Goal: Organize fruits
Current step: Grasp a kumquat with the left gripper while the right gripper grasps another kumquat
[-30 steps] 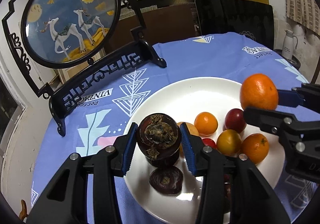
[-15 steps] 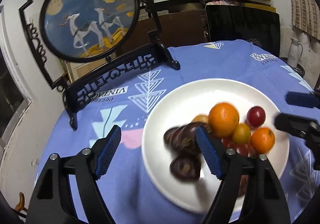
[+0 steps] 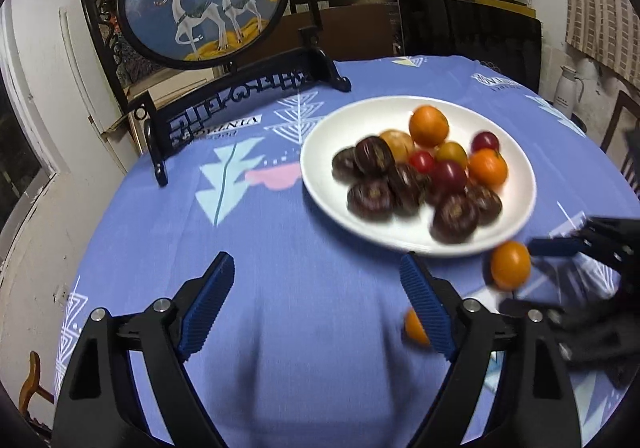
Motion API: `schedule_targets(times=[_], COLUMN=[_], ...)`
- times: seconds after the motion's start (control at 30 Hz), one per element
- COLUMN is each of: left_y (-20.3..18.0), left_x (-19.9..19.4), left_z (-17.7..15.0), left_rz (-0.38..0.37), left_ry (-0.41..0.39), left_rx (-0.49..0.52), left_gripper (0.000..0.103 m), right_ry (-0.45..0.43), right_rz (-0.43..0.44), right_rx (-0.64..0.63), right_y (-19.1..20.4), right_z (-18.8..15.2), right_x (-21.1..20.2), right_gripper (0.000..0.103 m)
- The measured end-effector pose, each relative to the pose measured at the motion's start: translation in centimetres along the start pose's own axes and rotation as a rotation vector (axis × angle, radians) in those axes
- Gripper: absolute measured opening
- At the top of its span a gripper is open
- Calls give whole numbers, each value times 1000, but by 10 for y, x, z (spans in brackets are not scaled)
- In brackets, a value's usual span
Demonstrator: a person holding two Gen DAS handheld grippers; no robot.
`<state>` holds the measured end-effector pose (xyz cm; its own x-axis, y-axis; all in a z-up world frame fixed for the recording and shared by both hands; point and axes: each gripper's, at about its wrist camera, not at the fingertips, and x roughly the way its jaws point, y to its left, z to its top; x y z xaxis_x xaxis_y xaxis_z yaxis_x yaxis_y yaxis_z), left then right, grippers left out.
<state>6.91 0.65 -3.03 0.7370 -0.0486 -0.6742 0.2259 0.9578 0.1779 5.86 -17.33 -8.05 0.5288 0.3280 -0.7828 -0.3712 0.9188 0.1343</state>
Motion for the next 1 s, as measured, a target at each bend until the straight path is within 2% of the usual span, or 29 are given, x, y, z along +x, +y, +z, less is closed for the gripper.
schedule_targets(times=[0.03,0.07,0.23,0.43,0.57,0.73,0.9,1.0], left_y=[-1,-2,-22,-51,-53,-51,-55,-59], left_x=[-2,-3,2,24,41,26,0,-14], left_z=[-3,-6,-17,-19,-21,-23,-22,-20], left_rz=[-5,-11,-68,-123,-182,-140,-65,-49], left_ry=[4,9,46,91,164,137,67,36], left_rx=[5,12,65,94,63,69,101,109], left_gripper=[83,83,83,80,43,43,43,43], right_ry=[4,5,-32,-28,-35,-40,-58,-71], right_rz=[-6,-12,-3,-10,-5,9,23,39], right_rx=[-13,-25,-21,12,20,18,-4,-27], right_y=[3,5,4,-8,-9,-7,6,17], right_z=[1,0,-12,-23,-28,-33,-36,-40], right_x=[3,4,-18,-28,-31,-35,-44,-54], right_gripper=[38,37,36,36,36,36,36,36])
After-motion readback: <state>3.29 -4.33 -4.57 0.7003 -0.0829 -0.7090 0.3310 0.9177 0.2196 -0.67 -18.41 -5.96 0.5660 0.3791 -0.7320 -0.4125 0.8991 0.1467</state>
